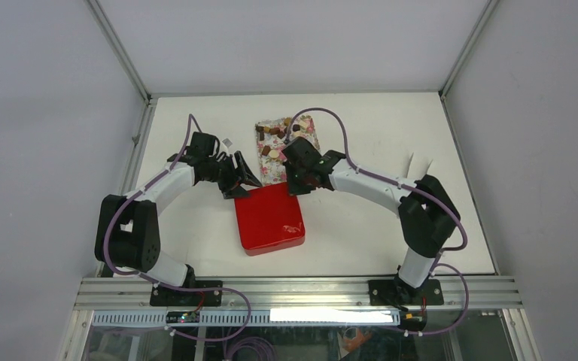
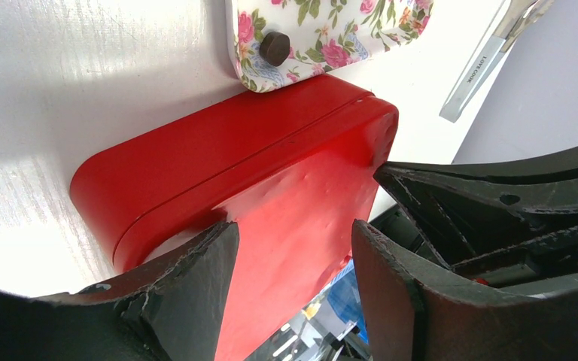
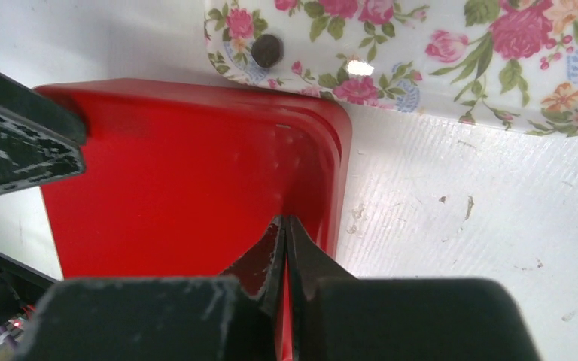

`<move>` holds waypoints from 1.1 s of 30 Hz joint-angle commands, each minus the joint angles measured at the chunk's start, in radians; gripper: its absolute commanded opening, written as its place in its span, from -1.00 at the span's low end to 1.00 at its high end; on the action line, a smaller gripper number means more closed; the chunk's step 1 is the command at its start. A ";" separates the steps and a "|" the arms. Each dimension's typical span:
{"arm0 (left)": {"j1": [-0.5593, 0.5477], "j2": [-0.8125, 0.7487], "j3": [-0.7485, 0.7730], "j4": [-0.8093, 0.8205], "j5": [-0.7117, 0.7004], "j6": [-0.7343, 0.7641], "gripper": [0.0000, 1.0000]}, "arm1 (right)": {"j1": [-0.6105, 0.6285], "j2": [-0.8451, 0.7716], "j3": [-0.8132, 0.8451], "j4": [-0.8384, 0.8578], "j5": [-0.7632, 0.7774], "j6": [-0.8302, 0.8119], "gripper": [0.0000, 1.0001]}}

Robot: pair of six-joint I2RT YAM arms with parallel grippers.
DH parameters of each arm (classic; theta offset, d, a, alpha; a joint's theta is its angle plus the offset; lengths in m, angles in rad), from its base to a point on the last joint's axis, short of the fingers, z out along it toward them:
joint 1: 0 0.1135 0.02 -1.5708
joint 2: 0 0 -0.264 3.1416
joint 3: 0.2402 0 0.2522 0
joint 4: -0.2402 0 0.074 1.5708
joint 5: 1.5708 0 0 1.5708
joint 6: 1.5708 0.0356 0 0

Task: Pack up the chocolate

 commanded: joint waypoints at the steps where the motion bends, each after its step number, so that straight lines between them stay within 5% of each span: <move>1: -0.006 0.036 -0.009 -0.043 -0.128 0.064 0.22 | 0.000 -0.011 0.089 0.003 0.024 -0.030 -1.00; 8: -0.005 0.032 -0.001 -0.050 -0.128 0.065 0.22 | 0.000 -0.006 0.109 0.006 0.063 -0.034 -1.00; 16: -0.006 0.031 0.005 -0.060 -0.127 0.071 0.23 | -0.046 0.197 0.124 -0.033 0.081 -0.028 -1.00; 26: -0.006 0.014 0.030 -0.080 -0.116 0.076 0.23 | -0.006 0.016 0.260 -0.094 0.072 -0.091 -1.00; 33: -0.005 -0.012 0.065 -0.105 -0.114 0.077 0.23 | -0.004 0.090 0.114 -0.031 0.001 -0.045 -1.00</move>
